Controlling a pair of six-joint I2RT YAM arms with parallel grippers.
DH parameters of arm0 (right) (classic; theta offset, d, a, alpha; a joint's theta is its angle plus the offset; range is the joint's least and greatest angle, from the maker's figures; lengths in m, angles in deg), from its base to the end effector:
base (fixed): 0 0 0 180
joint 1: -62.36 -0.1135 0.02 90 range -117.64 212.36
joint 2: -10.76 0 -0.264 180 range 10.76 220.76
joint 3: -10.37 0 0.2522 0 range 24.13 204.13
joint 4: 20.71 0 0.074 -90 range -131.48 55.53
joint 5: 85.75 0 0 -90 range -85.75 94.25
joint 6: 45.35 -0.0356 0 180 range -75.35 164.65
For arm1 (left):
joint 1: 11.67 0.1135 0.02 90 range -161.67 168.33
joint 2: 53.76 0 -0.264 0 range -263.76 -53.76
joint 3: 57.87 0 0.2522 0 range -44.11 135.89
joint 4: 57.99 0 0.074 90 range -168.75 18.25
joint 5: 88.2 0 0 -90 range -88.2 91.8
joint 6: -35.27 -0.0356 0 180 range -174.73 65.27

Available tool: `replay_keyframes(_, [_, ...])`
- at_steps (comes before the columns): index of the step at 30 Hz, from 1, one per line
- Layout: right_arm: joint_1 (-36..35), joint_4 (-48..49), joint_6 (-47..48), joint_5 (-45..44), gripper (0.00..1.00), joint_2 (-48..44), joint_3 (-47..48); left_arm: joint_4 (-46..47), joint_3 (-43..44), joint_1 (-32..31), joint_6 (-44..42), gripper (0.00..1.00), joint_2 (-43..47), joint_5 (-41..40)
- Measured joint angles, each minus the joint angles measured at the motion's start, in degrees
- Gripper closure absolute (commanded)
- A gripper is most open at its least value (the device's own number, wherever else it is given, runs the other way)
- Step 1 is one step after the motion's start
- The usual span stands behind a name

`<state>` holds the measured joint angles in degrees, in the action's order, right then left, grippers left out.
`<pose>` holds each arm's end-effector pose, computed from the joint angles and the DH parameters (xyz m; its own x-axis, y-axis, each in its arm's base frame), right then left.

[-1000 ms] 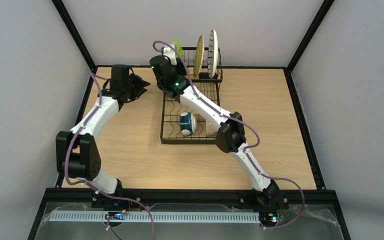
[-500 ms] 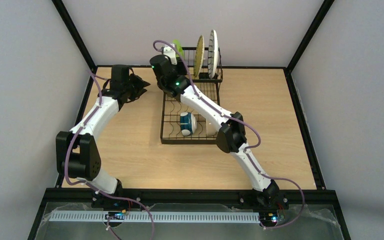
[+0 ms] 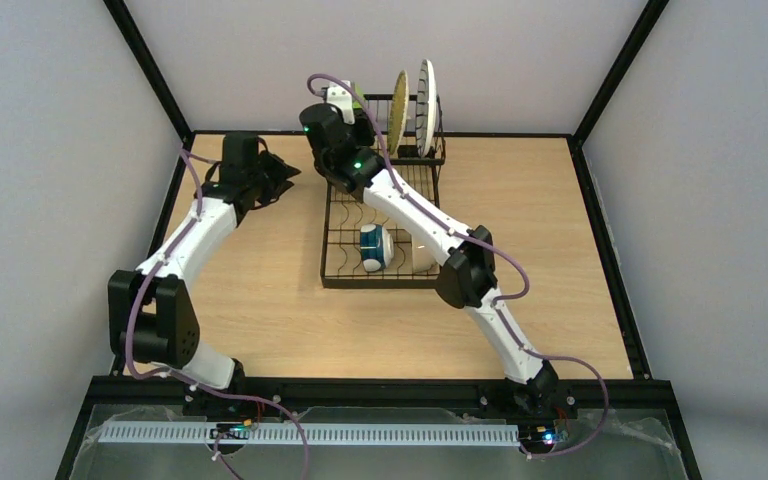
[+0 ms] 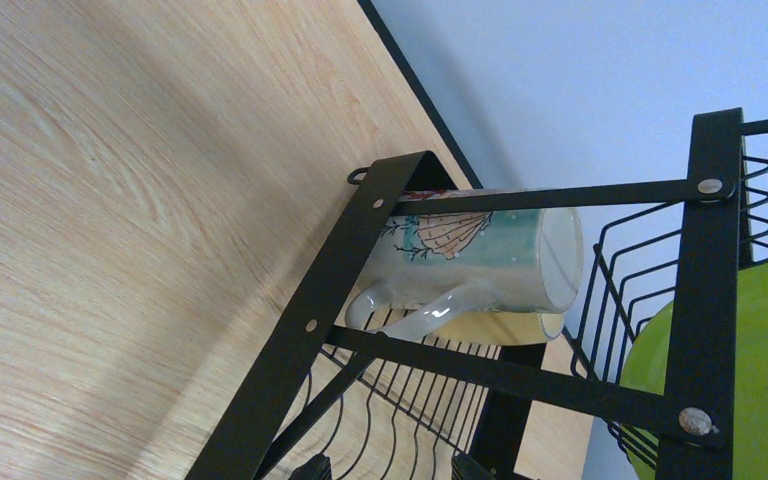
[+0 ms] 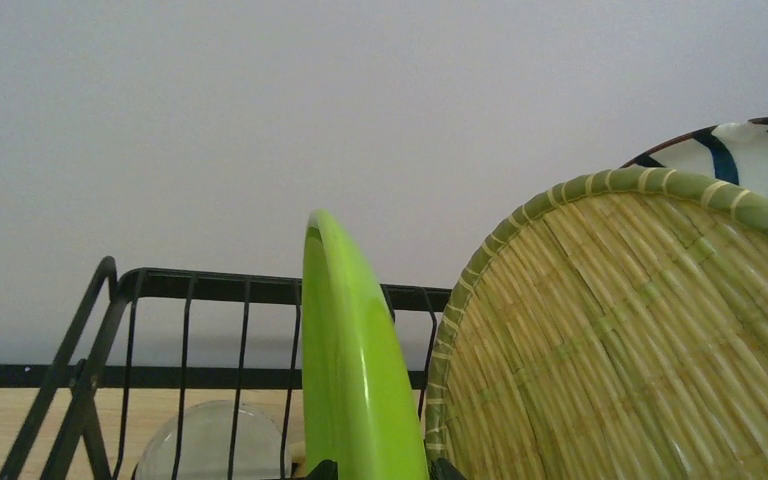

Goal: Load the mixed dishes into the dish rack
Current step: Insert the plate into the dish rack, then reset both arms

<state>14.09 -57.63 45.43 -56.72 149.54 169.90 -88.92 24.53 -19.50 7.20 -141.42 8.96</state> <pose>0.3841 0.3838 0.3514 -0.1880 -0.2207 -0.9570 0.1943 0.9468 -0.2566 0.3447 -0.0519 0.2896 -0.4825 -0.8174 -0.3148 -0.4057 0.5271 -0.7468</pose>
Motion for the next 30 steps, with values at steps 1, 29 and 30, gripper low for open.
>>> replay_keyframes(1, [-0.13,-0.04,0.0,0.0,0.49,-0.13,0.0,-0.02,-0.24,-0.04,0.0,0.33,0.33,-0.07])
replay_keyframes(29, [-3.1,-0.48,1.6,-1.25,0.47,-4.11,0.0,-0.92,-3.89,-0.42,0.22,0.33,6.47,-1.05])
replay_keyframes(30, [-3.32,-0.24,1.84,-1.29,0.47,-4.28,0.0,-0.96,-3.89,-0.42,0.22,0.33,6.73,-1.16])
